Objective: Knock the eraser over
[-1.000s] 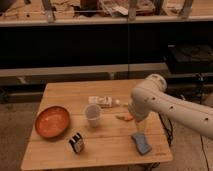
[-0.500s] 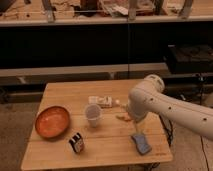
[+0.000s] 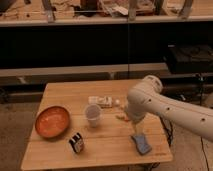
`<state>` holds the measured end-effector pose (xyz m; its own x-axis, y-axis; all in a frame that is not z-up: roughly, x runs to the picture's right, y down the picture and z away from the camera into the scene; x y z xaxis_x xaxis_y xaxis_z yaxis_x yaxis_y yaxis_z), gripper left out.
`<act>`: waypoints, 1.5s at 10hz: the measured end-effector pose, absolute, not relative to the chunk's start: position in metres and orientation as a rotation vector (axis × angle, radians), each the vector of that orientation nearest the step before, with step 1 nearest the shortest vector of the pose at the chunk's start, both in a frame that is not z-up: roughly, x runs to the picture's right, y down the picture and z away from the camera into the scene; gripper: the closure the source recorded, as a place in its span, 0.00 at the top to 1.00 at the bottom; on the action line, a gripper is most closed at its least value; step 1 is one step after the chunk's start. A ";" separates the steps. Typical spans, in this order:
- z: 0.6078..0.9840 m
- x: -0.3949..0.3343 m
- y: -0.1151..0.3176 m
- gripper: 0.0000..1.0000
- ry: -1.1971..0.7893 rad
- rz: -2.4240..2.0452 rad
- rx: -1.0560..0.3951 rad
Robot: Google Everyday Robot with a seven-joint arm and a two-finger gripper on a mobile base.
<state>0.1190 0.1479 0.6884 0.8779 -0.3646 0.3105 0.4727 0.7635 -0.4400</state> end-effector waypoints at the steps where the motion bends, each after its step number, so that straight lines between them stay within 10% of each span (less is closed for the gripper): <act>1: 0.688 0.118 0.148 0.80 -0.215 -0.463 -0.534; 15: 0.685 0.094 0.162 0.80 -0.281 -0.545 -0.539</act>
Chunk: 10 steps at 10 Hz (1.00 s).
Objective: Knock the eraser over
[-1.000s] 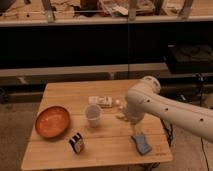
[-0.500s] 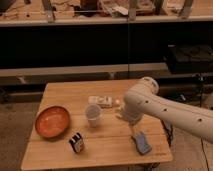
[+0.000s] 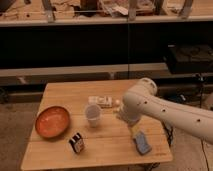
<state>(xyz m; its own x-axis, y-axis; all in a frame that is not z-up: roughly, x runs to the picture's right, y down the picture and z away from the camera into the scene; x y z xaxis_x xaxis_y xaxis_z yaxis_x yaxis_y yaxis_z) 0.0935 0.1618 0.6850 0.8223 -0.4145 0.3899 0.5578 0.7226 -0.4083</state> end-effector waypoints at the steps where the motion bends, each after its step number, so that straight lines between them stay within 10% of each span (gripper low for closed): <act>1: 0.685 0.092 0.163 0.80 -0.287 -0.552 -0.539; 10: 0.684 0.079 0.170 0.80 -0.330 -0.603 -0.542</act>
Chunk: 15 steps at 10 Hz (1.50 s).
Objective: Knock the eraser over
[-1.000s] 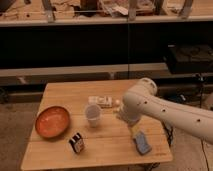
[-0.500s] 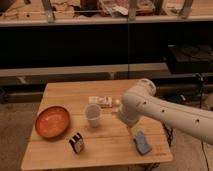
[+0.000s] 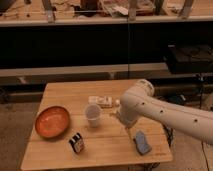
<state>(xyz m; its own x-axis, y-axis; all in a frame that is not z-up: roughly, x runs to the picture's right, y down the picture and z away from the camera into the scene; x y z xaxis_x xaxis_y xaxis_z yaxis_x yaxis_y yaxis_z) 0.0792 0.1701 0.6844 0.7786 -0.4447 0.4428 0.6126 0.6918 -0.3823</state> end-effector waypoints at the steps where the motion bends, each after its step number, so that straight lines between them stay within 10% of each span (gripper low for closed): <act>1: 0.684 0.077 0.172 0.80 -0.337 -0.613 -0.544; 15: 0.687 0.055 0.181 0.80 -0.392 -0.695 -0.549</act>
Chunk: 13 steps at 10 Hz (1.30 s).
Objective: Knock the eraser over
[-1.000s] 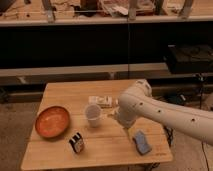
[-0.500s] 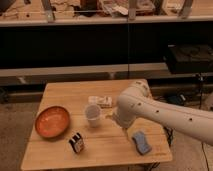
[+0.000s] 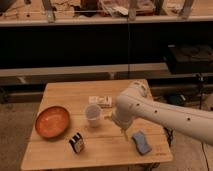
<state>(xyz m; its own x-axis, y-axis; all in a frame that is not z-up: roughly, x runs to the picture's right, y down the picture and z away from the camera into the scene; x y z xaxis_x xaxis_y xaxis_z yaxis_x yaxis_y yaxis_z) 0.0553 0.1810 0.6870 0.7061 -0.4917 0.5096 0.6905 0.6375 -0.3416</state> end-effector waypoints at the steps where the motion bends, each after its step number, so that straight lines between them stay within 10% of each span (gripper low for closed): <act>1: 0.687 0.053 0.182 0.80 -0.397 -0.702 -0.550; 13: 0.691 0.039 0.189 0.80 -0.438 -0.758 -0.550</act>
